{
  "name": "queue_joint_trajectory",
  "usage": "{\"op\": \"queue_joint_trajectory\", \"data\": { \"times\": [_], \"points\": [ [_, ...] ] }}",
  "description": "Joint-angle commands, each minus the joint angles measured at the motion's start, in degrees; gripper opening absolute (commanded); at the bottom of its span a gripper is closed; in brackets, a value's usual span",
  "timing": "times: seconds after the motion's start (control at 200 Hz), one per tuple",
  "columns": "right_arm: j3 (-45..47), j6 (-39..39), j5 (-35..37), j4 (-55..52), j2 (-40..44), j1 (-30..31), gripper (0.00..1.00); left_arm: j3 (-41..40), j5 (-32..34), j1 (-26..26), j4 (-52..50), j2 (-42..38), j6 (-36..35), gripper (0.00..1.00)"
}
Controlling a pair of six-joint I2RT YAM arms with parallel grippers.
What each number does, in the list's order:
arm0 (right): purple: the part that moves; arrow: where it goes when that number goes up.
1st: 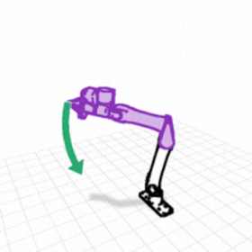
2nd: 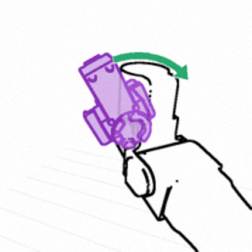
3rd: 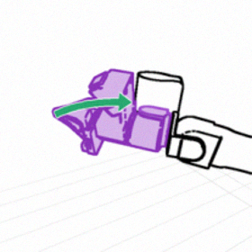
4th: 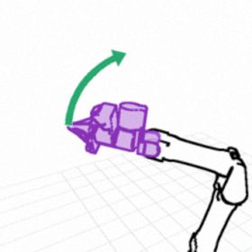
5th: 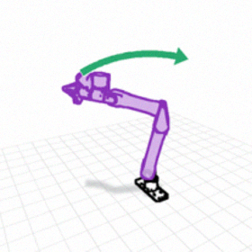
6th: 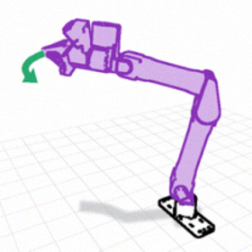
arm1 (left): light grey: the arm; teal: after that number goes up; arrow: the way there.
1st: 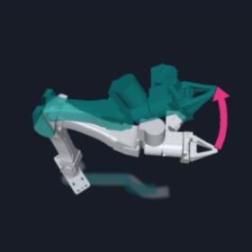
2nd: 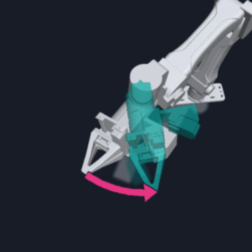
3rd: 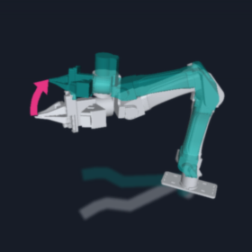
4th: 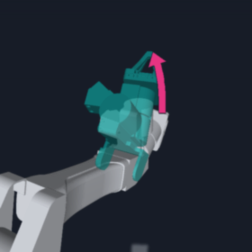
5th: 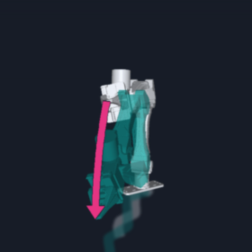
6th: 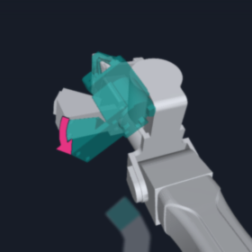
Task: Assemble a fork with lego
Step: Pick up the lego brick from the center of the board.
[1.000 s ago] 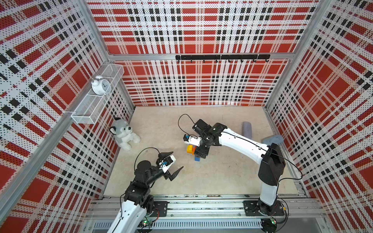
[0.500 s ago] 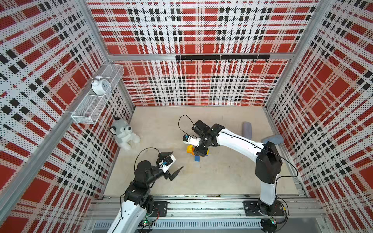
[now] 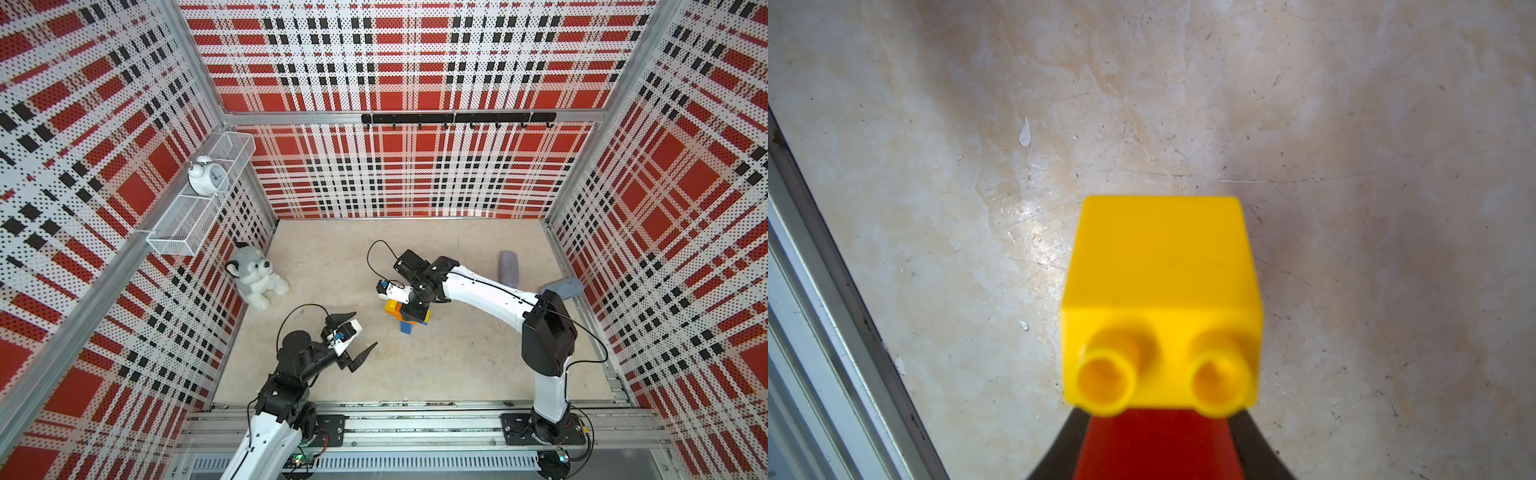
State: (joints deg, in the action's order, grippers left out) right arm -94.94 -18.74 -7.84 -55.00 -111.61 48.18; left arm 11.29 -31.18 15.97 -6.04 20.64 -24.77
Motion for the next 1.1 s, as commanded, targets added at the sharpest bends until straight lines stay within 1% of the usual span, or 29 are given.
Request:
{"op": "queue_joint_trajectory", "data": {
  "times": [0.0, 0.175, 0.351, 0.456, 0.541, 0.681, 0.797, 0.907, 0.997, 1.092],
  "points": [
    [1.93, 0.63, 0.69, -1.49, -2.11, -0.19, 0.31, -0.30, 0.24, 0.48, 0.79, 0.10, -0.64, 0.98],
    [2.94, 0.55, 2.45, -2.61, -3.38, 0.63, 0.31, -0.39, 0.31, 0.56, 0.84, 0.02, -0.63, 0.98],
    [5.96, 1.43, 1.60, -1.16, -3.71, 1.34, 0.30, -0.48, 0.48, 0.65, 0.76, -0.21, -0.63, 0.98],
    [5.90, 1.52, 2.65, -1.83, -4.14, 1.56, 0.30, -0.60, 0.66, 0.73, 0.77, -0.34, -0.57, 0.98],
    [4.44, 2.20, 3.44, -1.69, -2.63, 1.40, 0.30, -0.65, 0.68, 0.73, 0.81, -0.34, -0.57, 0.98],
    [0.80, 3.44, 1.74, -1.78, 0.91, 0.21, 0.31, -0.26, 0.53, 0.73, 1.03, 0.01, -0.53, 0.98],
    [-0.36, 4.73, 1.19, -2.39, 4.12, -1.08, 0.31, 0.55, 0.94, 0.82, 1.99, 0.24, 0.68, 0.98],
    [2.50, 7.36, -2.40, 0.68, 8.85, -3.82, 0.31, 1.73, 1.65, 0.82, 2.34, 0.94, 1.81, 0.98],
    [8.02, 10.46, -6.73, 6.24, 13.74, -7.04, 0.32, 2.52, 1.08, 0.82, 2.87, 1.75, 2.44, 0.98],
    [15.06, 15.07, -13.10, 13.47, 18.70, -11.18, 0.32, 3.25, 0.26, 0.99, 3.39, 2.87, 2.88, 0.98]
  ]
}}
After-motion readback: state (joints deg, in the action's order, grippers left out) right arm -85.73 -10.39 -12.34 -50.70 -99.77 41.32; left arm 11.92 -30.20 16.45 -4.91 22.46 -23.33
